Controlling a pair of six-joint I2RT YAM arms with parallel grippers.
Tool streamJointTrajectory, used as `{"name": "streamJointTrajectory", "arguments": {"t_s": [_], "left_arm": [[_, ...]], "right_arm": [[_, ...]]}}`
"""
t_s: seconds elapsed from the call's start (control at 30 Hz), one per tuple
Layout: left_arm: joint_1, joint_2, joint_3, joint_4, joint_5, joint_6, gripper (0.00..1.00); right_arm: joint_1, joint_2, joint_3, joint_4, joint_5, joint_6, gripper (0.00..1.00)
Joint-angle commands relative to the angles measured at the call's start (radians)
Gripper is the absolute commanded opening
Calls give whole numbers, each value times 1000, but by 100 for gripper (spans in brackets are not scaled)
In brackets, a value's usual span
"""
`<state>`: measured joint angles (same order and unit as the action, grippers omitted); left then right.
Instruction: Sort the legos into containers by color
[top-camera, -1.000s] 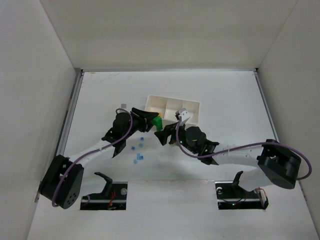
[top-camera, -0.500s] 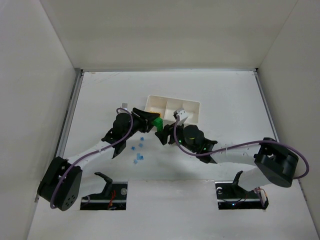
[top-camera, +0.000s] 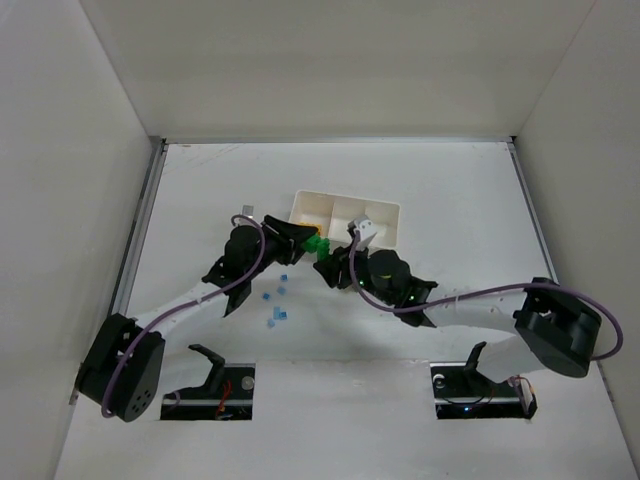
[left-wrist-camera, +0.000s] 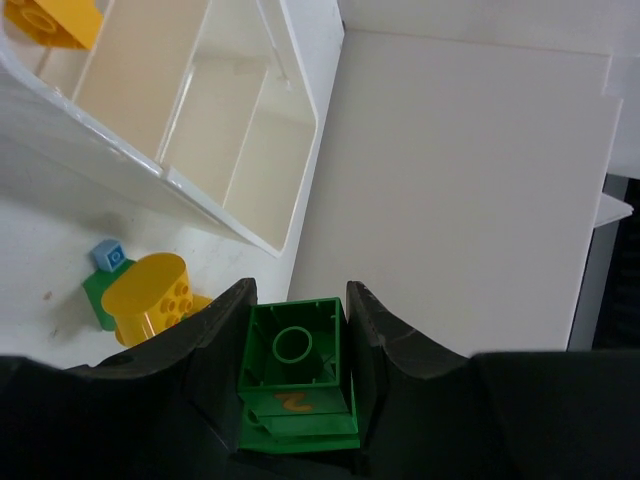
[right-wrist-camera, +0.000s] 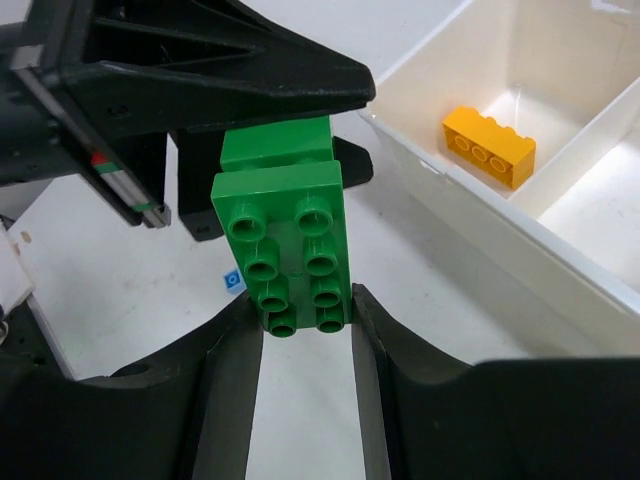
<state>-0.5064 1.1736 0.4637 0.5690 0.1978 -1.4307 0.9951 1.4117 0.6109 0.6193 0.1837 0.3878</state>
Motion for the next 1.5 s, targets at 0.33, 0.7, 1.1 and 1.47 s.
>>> {"name": "streamJointTrajectory", "arguments": {"t_s": [0.33, 0.7, 1.1, 1.47], "left_arm": [[61, -31, -11, -1, -3, 81, 10], [44, -95, 13, -75, -29, 154, 10], [45, -86, 23, -81, -20, 173, 11], [41, -88, 36, -87, -17, 168, 11]], "right_arm": [[-106, -125, 18, -82, -1, 3, 34], [-252, 90, 254, -260, -24, 46, 40], [-324, 182, 285, -273, -12, 111, 61], [-297, 38, 218, -250, 33, 59, 70]]}}
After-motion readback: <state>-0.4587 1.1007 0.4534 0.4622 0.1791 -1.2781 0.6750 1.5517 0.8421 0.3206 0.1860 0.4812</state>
